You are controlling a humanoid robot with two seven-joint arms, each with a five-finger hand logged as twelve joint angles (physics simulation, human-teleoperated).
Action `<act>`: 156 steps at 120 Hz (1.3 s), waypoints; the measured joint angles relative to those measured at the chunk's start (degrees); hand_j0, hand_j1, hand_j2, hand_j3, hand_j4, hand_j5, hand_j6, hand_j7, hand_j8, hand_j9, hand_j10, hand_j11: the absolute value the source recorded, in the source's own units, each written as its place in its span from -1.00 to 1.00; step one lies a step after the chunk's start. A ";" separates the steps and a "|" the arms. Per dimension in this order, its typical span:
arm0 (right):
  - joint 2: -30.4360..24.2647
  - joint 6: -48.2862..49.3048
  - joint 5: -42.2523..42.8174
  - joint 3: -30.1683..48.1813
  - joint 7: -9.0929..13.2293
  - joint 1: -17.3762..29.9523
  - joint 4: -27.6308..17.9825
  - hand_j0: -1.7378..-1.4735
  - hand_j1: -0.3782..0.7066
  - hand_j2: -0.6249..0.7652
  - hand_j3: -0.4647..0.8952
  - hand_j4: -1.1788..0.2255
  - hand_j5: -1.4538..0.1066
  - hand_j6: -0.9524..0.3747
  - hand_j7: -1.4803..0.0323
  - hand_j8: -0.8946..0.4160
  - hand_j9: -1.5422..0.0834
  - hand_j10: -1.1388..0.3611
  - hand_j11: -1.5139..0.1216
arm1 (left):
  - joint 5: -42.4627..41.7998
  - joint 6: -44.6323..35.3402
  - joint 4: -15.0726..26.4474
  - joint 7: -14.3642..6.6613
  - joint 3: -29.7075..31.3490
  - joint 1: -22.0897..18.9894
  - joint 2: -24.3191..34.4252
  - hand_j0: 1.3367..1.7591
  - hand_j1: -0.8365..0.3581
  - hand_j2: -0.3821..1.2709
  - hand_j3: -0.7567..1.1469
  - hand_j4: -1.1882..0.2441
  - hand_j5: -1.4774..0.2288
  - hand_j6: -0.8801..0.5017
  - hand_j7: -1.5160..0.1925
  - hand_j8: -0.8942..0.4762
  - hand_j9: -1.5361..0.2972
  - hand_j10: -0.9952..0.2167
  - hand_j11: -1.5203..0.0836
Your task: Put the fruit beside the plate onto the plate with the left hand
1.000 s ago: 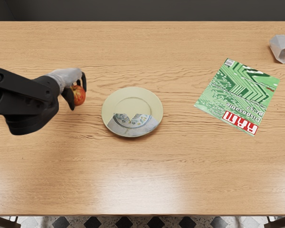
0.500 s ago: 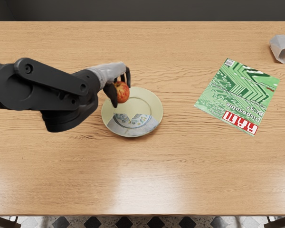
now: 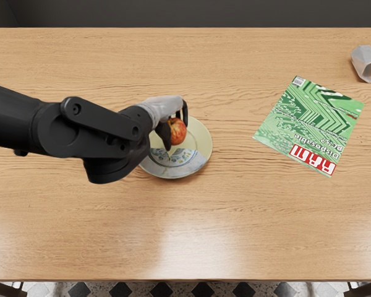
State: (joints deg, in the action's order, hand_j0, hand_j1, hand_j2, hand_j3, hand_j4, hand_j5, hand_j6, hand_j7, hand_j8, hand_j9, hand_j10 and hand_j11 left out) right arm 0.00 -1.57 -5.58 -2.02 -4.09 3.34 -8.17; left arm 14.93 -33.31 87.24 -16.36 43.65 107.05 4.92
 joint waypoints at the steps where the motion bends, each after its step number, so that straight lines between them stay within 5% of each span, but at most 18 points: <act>1: 0.00 0.00 0.00 0.00 0.00 0.00 0.00 -0.40 -0.87 -0.11 -0.32 0.63 0.81 0.38 0.90 0.31 0.84 0.47 0.80 | 0.00 -0.04 -0.03 -0.01 0.00 0.00 -0.04 0.47 -0.17 0.09 -0.20 -0.01 -0.65 -0.14 -0.57 -0.21 -0.57 -0.69 -0.54; 12: 0.00 0.02 -0.02 0.00 0.01 0.00 0.00 -0.40 -0.87 -0.11 -0.32 0.63 0.81 0.38 0.90 0.31 0.84 0.47 0.80 | -0.14 -0.28 -0.55 -0.05 0.06 -0.19 -0.21 0.49 -0.10 0.00 -0.20 -0.12 -0.45 -0.26 -0.38 -0.31 -0.40 -0.53 -0.34; 50: 0.00 0.00 -0.02 0.00 0.00 0.00 0.00 -0.40 -0.87 -0.11 -0.32 0.63 0.81 0.38 0.90 0.31 0.84 0.47 0.80 | -0.61 0.29 -0.94 -0.08 0.20 -0.20 0.53 0.51 0.32 -0.37 -0.20 0.19 0.15 -0.15 0.20 -0.14 0.14 0.04 0.29; 86: 0.00 0.00 -0.01 0.00 0.01 0.00 0.00 -0.40 -0.87 -0.11 -0.32 0.63 0.81 0.38 0.90 0.31 0.84 0.47 0.80 | -2.46 12.46 1.96 0.51 -4.10 0.05 21.41 0.52 0.44 -0.45 -0.20 0.28 0.30 -0.11 0.35 -0.08 0.28 0.18 0.44; 118: 0.00 0.01 -0.03 0.00 0.01 0.00 0.00 -0.40 -0.87 -0.11 -0.32 0.63 0.81 0.38 0.90 0.31 0.84 0.47 0.80 | -2.13 30.95 3.77 0.69 -16.03 -8.90 37.67 0.52 0.47 -0.47 -0.20 0.30 0.33 -0.10 0.38 -0.07 0.31 0.21 0.47; 156: 0.00 0.00 -0.03 0.00 0.00 0.00 0.00 -0.40 -0.87 -0.11 -0.32 0.63 0.81 0.39 0.90 0.31 0.84 0.47 0.80 | -2.01 56.92 1.64 0.72 -37.71 -27.85 53.35 0.52 0.48 -0.47 -0.20 0.30 0.34 -0.10 0.39 -0.07 0.31 0.22 0.48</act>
State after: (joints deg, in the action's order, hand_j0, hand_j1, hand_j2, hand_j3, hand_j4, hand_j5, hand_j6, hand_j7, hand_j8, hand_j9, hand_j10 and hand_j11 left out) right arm 0.00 -1.58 -5.61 -2.02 -4.09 3.34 -8.17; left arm 12.92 23.61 88.87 -15.65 5.94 79.20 58.28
